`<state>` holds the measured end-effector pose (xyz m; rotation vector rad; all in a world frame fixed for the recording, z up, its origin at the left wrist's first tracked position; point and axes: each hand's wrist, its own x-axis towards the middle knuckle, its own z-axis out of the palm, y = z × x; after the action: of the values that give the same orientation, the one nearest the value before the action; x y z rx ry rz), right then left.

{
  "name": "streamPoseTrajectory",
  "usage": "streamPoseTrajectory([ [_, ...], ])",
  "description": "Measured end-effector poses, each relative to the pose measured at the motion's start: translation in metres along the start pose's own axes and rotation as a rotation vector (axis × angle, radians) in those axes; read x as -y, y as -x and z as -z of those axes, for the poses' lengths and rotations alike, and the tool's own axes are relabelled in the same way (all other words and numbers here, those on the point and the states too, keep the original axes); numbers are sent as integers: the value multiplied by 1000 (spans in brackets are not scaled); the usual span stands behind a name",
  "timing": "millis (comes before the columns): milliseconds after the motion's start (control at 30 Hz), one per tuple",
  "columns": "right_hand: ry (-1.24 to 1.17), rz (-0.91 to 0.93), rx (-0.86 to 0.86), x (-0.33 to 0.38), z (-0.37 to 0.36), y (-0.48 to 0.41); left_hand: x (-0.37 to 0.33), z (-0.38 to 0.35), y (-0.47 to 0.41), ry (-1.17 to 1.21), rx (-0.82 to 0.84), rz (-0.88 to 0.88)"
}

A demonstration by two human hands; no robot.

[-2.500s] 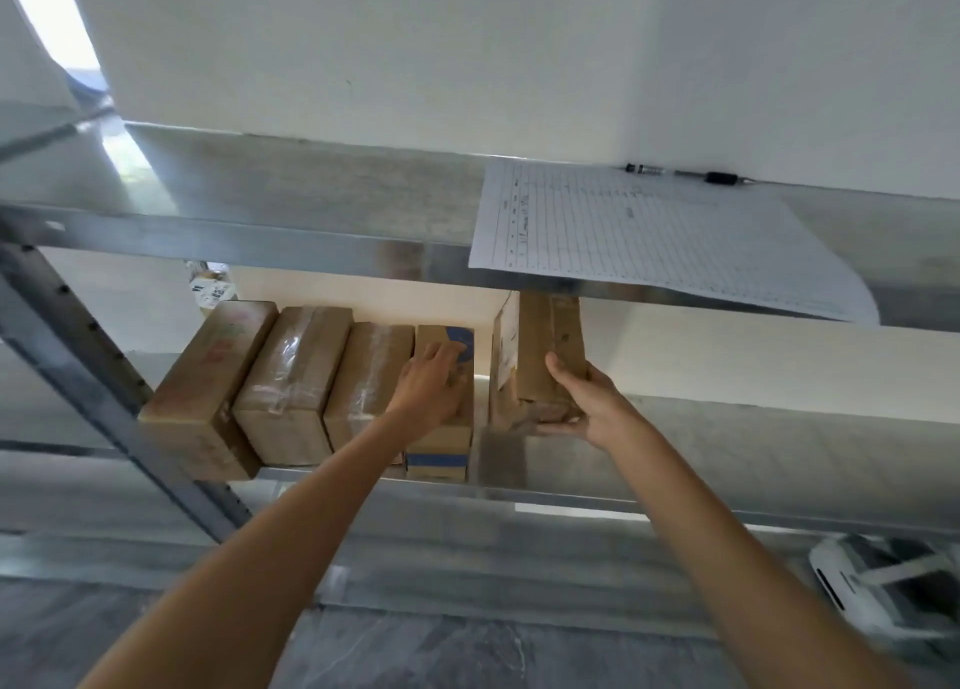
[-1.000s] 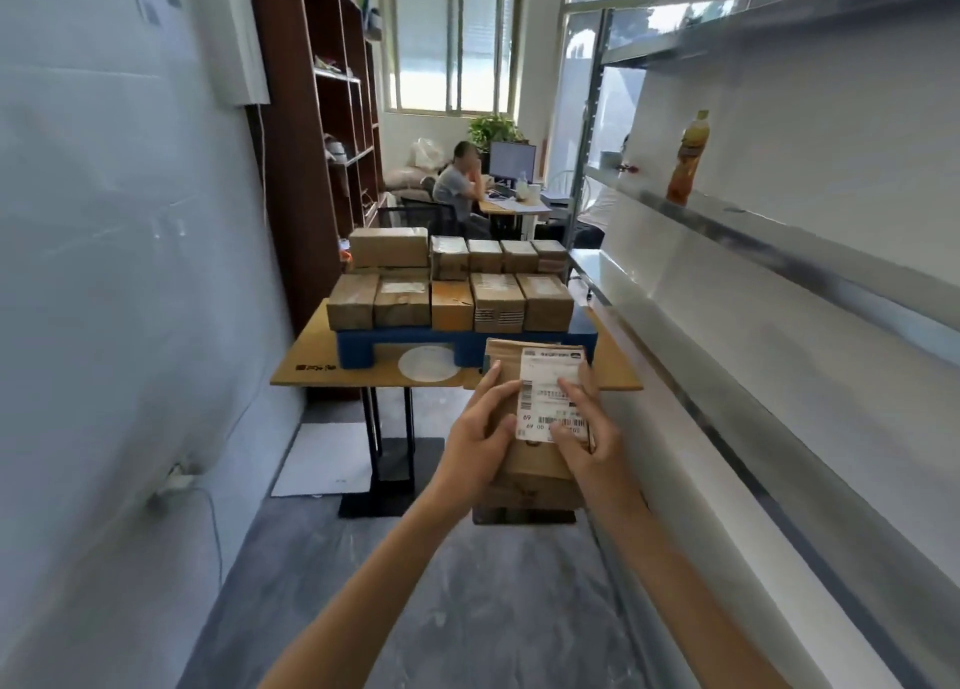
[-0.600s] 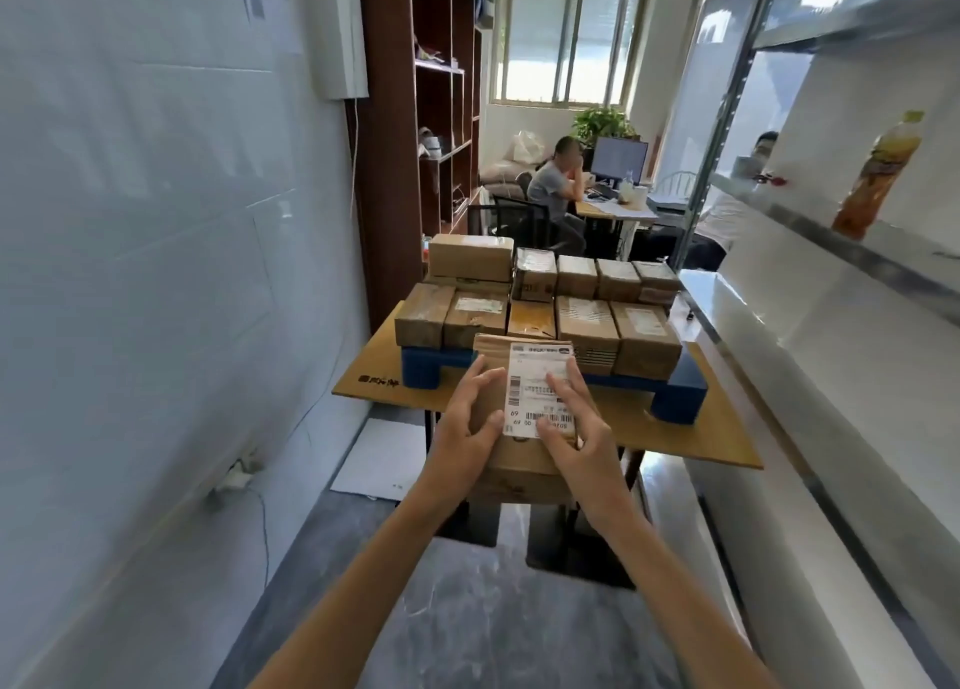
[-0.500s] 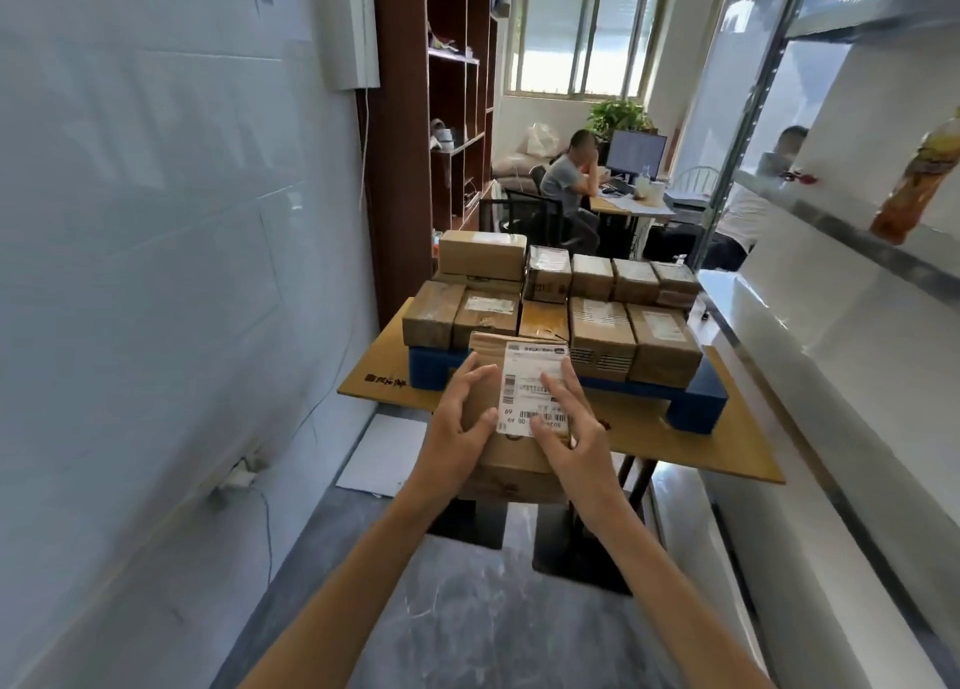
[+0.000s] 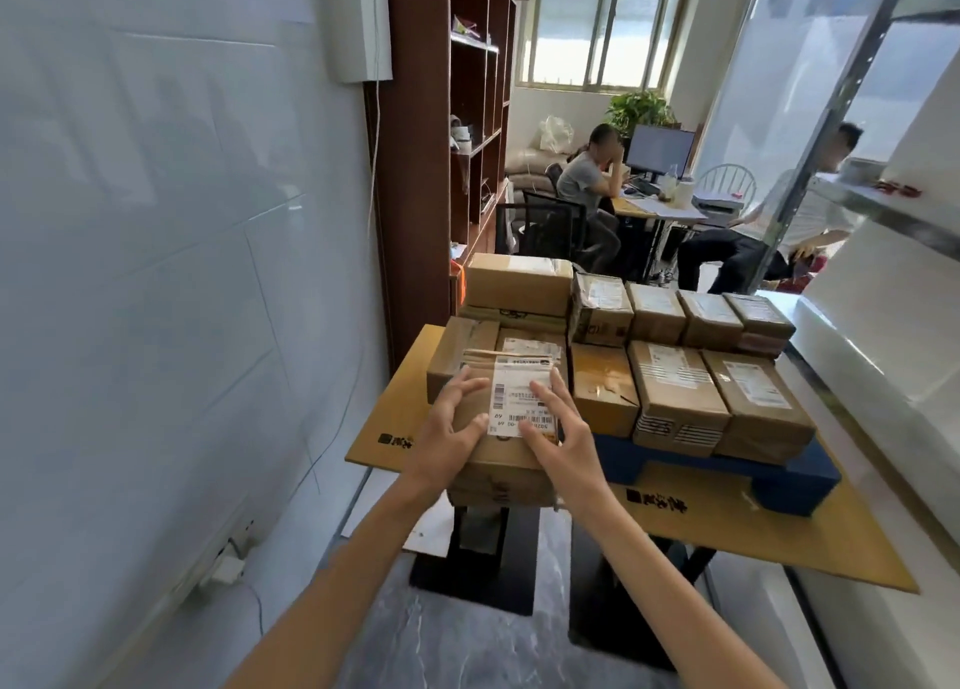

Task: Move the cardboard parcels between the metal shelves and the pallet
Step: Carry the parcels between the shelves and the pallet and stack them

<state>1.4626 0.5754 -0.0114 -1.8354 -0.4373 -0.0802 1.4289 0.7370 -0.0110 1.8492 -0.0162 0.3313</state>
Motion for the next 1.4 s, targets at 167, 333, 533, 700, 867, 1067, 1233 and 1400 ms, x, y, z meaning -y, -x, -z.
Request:
streamPoseTrajectory([
  [167, 11, -28, -44, -6, -31, -78, 17, 31, -81, 7, 14, -27],
  [333, 3, -37, -69, -14, -49, -154, 37, 55, -161, 37, 36, -10],
  [533, -30, -94, -100, -43, -79, -247, 63, 77, -260, 12, 78, 6],
  [700, -1, -129, -73, -86, -100, -308, 114, 85, -330, 68, 133, 71],
  [867, 52, -183, -70, -122, -96, -345, 150, 75, -366, 86, 194, 78],
  [1067, 156, -276, -74, -140, -111, -349, 181, 73, -383, -12, 249, 6],
  [1233, 154, -324, -91, -152, -122, -342, 204, 84, -391, -51, 388, -22],
  [1400, 150, -370, -124, -153, -123, -339, 219, 87, -389, 19, 390, 44],
])
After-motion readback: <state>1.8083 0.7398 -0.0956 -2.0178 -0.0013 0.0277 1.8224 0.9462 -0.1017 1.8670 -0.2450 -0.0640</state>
